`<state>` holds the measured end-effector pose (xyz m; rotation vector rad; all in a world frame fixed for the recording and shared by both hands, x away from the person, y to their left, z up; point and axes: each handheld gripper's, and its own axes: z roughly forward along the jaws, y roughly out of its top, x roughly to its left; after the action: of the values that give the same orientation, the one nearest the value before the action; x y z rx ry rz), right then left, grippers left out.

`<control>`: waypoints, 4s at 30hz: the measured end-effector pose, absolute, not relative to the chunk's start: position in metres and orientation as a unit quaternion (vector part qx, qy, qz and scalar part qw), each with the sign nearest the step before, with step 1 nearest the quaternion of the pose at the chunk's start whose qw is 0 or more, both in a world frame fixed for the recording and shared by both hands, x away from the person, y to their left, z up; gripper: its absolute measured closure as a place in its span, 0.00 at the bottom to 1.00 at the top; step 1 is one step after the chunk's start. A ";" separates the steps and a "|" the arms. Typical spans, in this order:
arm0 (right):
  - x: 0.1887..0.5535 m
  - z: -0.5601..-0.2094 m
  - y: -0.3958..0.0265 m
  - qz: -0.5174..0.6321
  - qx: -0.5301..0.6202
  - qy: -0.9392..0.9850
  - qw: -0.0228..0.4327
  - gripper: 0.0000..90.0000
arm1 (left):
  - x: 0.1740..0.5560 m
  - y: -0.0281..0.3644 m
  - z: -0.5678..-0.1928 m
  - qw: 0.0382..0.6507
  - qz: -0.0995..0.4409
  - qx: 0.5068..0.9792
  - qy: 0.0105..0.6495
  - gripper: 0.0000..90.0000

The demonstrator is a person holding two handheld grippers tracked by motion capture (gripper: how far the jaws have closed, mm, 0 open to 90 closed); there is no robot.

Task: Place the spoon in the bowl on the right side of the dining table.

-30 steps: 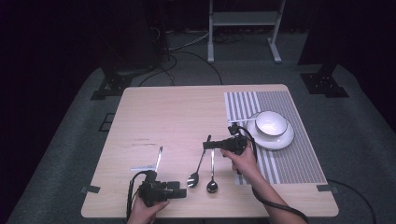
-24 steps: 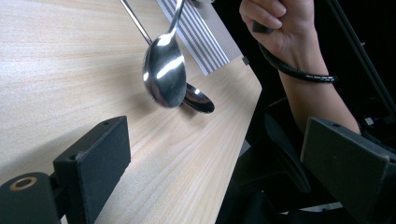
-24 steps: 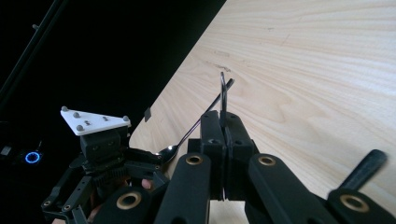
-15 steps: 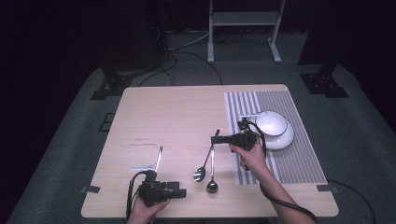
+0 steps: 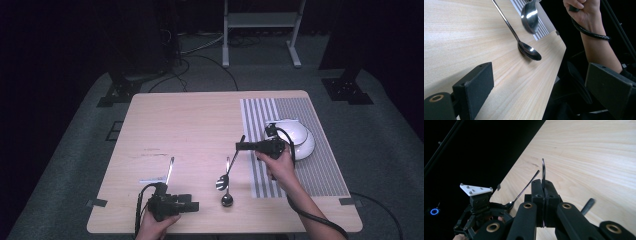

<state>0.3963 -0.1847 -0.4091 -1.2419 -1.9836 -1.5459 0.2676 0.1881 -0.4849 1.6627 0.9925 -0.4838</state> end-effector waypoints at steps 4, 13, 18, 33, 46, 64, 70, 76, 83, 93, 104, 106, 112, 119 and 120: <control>0.397 -0.406 -0.196 -0.546 -0.445 -0.692 0.160 0.99 | 0.267 0.188 -0.485 0.540 -0.202 0.701 0.420 0.08; 0.399 -0.403 -0.226 -0.553 -0.467 -0.674 0.148 0.99 | 0.268 0.190 -0.484 0.543 -0.199 0.699 0.420 0.08; 0.400 -0.404 -0.233 -0.553 -0.474 -0.670 0.146 0.99 | 0.268 0.191 -0.483 0.545 -0.198 0.698 0.420 0.08; 0.405 -0.405 -0.255 -0.554 -0.496 -0.655 0.134 0.99 | 0.268 0.194 -0.482 0.548 -0.195 0.697 0.420 0.08; 0.412 -0.402 -0.283 -0.561 -0.526 -0.628 0.119 0.99 | 0.269 0.194 -0.483 0.549 -0.195 0.695 0.421 0.08; 0.419 -0.398 -0.314 -0.571 -0.559 -0.594 0.091 0.99 | 0.268 0.194 -0.482 0.549 -0.196 0.697 0.419 0.08; 0.420 -0.392 -0.320 -0.574 -0.564 -0.588 0.081 0.99 | 0.268 0.194 -0.482 0.549 -0.196 0.697 0.419 0.08; 0.418 -0.387 -0.327 -0.578 -0.567 -0.582 0.069 0.99 | 0.268 0.193 -0.481 0.553 -0.199 0.692 0.419 0.08; 0.418 -0.382 -0.337 -0.578 -0.577 -0.574 0.056 0.99 | 0.268 0.193 -0.482 0.552 -0.199 0.694 0.417 0.08; 0.419 -0.378 -0.350 -0.583 -0.592 -0.555 0.045 0.99 | 0.268 0.193 -0.482 0.552 -0.198 0.694 0.417 0.08; 0.418 -0.370 -0.366 -0.587 -0.609 -0.533 0.019 0.99 | 0.268 0.194 -0.482 0.552 -0.198 0.693 0.419 0.08; 0.417 -0.369 -0.369 -0.588 -0.611 -0.530 0.012 0.99 | 0.268 0.194 -0.482 0.552 -0.198 0.693 0.419 0.08; 0.415 -0.367 -0.378 -0.589 -0.619 -0.520 0.001 0.99 | 0.269 0.193 -0.482 0.552 -0.198 0.695 0.416 0.08; 0.415 -0.368 -0.385 -0.585 -0.629 -0.512 -0.008 0.99 | 0.269 0.193 -0.482 0.552 -0.199 0.694 0.417 0.08; 0.415 -0.369 -0.386 -0.585 -0.630 -0.510 -0.009 0.99 | 0.269 0.193 -0.482 0.552 -0.199 0.694 0.416 0.08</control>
<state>0.4150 -0.3864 -0.3687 -1.9906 -1.6119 -1.8491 0.2686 0.1930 -0.4824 1.6419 0.9848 -0.4706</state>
